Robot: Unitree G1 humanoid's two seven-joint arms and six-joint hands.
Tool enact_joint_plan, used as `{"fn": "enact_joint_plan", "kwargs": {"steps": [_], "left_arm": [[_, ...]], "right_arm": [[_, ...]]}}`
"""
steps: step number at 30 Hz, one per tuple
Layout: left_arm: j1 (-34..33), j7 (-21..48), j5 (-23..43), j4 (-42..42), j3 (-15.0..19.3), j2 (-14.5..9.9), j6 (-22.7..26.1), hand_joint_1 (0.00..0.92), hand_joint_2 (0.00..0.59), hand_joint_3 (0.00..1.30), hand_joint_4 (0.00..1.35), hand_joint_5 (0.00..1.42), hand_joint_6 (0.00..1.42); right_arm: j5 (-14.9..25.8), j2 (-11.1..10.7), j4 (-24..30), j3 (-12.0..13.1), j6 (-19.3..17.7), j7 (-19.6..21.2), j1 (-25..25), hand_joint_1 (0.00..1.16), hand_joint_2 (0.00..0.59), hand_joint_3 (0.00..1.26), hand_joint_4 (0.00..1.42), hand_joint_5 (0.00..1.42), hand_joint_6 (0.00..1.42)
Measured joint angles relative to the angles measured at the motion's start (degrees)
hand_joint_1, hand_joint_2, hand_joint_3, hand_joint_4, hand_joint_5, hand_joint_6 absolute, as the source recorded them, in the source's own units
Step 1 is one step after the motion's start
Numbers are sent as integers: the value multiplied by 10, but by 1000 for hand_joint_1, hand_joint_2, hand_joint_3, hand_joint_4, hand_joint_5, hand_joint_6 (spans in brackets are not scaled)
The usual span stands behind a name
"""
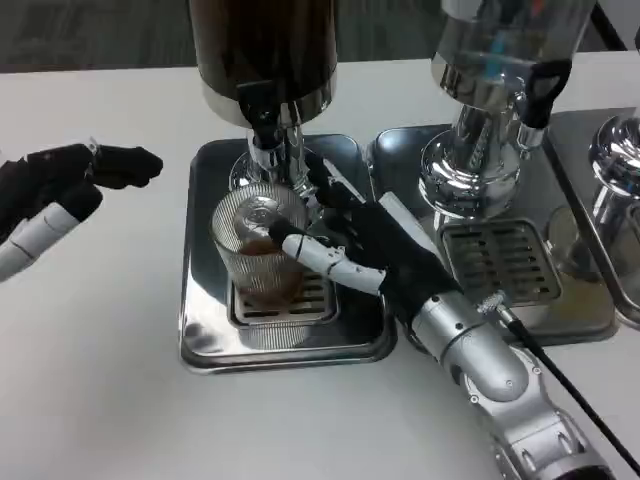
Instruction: Grasp the cup under the faucet to collect the drink, then remove the cup.
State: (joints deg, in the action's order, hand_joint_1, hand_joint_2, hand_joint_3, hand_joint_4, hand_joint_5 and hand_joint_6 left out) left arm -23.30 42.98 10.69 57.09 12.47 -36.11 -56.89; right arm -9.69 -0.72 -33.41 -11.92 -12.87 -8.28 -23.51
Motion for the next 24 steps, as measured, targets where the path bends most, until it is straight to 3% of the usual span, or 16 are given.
{"fn": "enact_joint_plan", "kwargs": {"steps": [17, 24], "left_arm": [[0, 0, -2, 1, -1, -1, 4, 0, 126, 463, 378, 349, 328], [0, 0, -2, 1, -1, -1, 4, 0, 127, 468, 380, 349, 333]], "right_arm": [[1, -1, -16, -3, 0, -26, -5, 542, 203, 0, 0, 0, 40], [1, -3, -22, -3, -3, -35, -10, 618, 199, 0, 0, 0, 53]]}}
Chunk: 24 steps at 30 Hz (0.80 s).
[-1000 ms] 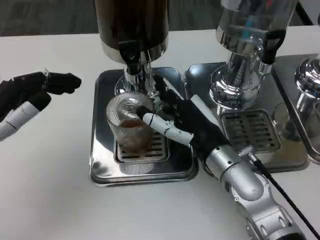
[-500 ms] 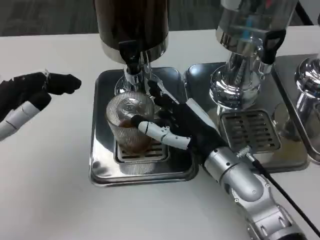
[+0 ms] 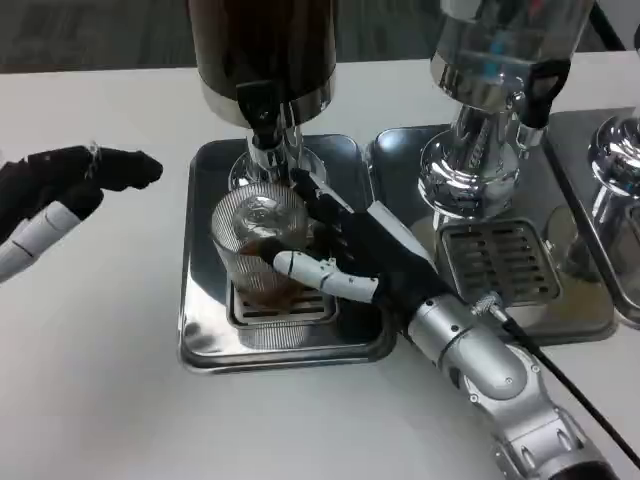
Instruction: Grasp the cup under the faucet to collect the drink, then remove the cup.
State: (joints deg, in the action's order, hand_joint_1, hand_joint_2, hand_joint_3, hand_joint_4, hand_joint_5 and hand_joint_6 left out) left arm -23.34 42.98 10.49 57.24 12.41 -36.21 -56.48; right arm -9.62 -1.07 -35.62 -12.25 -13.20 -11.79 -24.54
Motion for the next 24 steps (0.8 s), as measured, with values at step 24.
{"fn": "enact_joint_plan", "kwargs": {"steps": [24], "left_arm": [[0, 0, 0, 0, -1, -4, 0, 0, 129, 477, 386, 355, 342]], "right_arm": [[7, 2, -3, 5, -1, -3, -2, 557, 199, 0, 0, 0, 65]]}}
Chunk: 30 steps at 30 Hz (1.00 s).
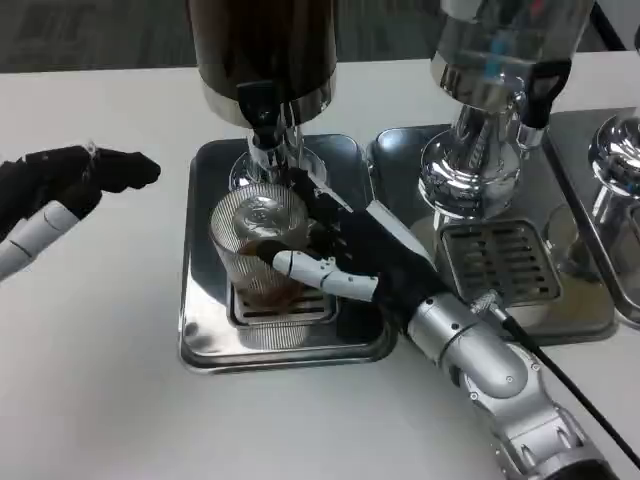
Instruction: Grasp the cup under the faucet to collect the drink, then remove the cup.
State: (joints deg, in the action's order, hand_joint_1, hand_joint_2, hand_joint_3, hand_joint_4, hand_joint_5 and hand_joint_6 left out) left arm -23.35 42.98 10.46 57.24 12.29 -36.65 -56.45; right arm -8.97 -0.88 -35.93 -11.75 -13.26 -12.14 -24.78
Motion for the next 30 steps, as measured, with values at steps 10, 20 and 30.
{"fn": "enact_joint_plan", "kwargs": {"steps": [10, 20, 30], "left_arm": [[0, 0, 0, 0, 0, 0, 0, 0, 130, 477, 386, 359, 342], [0, 0, 0, 1, 0, 0, 0, 0, 130, 477, 392, 359, 342], [0, 0, 0, 2, -1, 0, 0, 0, 130, 477, 395, 360, 342]], "right_arm": [[5, -5, 4, 13, 0, 0, 4, 543, 206, 0, 0, 0, 65], [6, -25, 36, 15, 1, -16, 22, 543, 205, 0, 0, 0, 76], [3, -37, 60, 9, 13, -23, 36, 570, 197, 0, 0, 0, 76]]}}
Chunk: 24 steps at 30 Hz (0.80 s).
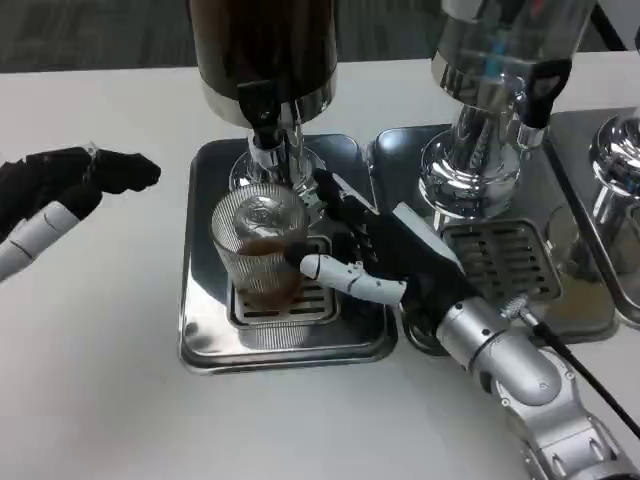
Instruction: Grasp the cup under the faucet to collect the drink, then remove the cup.
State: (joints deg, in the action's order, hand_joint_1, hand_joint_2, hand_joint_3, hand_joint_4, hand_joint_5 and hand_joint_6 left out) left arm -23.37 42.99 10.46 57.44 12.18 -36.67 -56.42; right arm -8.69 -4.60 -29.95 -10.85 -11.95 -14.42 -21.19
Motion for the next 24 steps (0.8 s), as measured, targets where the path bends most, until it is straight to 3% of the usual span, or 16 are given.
{"fn": "enact_joint_plan", "kwargs": {"steps": [14, 24], "left_arm": [[0, 0, 0, 0, 0, -6, 1, 0, 130, 489, 396, 365, 348], [0, 0, 0, 0, 0, -7, 1, 0, 135, 491, 410, 365, 350]], "right_arm": [[-34, 0, 25, -21, 19, 23, 1, 575, 197, 0, 0, 0, 66], [-45, 2, 29, -31, 28, 28, 0, 654, 189, 0, 0, 0, 77]]}}
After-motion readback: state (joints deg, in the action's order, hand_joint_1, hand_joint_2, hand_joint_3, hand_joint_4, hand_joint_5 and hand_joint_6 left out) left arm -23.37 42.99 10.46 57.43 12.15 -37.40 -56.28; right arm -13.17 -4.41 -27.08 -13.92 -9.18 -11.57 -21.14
